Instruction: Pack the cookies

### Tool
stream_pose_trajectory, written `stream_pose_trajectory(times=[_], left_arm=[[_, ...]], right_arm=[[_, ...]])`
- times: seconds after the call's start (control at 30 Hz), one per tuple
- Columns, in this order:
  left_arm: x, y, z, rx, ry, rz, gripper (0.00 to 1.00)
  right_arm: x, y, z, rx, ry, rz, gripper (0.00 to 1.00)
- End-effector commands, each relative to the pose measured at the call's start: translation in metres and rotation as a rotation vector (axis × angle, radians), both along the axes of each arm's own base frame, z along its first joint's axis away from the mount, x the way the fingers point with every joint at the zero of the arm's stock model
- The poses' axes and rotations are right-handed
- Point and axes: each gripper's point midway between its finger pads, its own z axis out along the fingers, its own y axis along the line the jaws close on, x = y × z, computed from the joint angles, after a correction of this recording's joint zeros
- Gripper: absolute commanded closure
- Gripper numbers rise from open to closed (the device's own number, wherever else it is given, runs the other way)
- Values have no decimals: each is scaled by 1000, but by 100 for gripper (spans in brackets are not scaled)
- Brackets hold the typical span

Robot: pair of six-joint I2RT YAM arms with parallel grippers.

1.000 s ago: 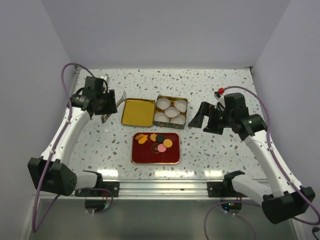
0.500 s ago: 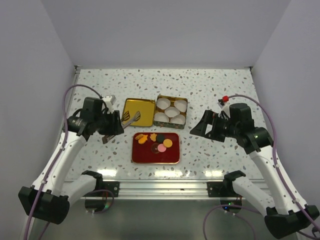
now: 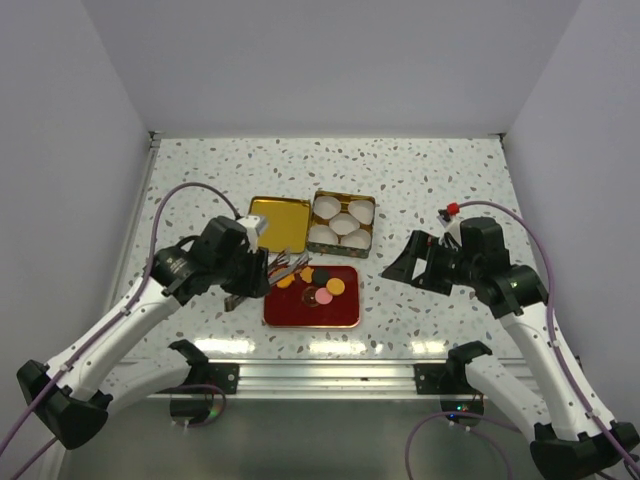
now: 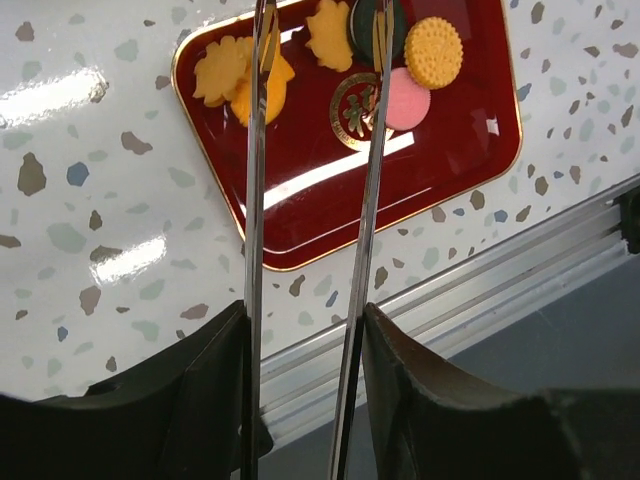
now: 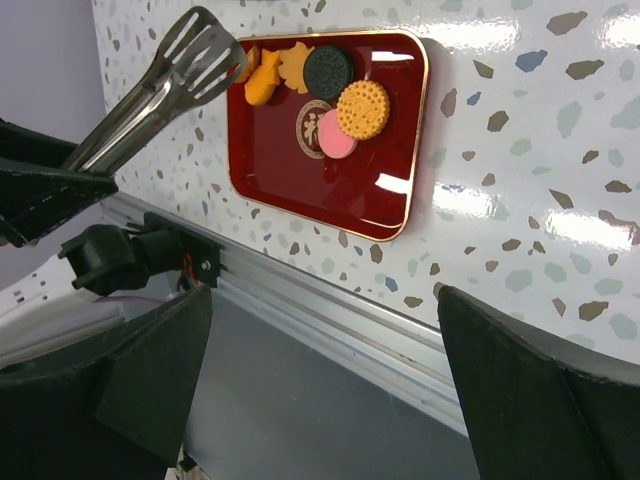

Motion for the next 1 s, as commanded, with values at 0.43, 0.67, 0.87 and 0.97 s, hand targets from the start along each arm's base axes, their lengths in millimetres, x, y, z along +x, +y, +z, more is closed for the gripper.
stream_pose_trajectory(times=[0.43,0.67,0.87,0.97], left_arm=[[-13,23,-3,180,17,121,51],[-12,18,-15,221,36,111,52],[-12,18,-22,231,36,124,52],[-10,18,-25,239,38,130,52]], right_arm=[[-11,-6,6,-21,-4,-5,1],[-14,-8,7,-35,-2,1,1],[-15,-9,7,-37,-1,-2,1],[-15,-9,6,-40,-2,1,1]])
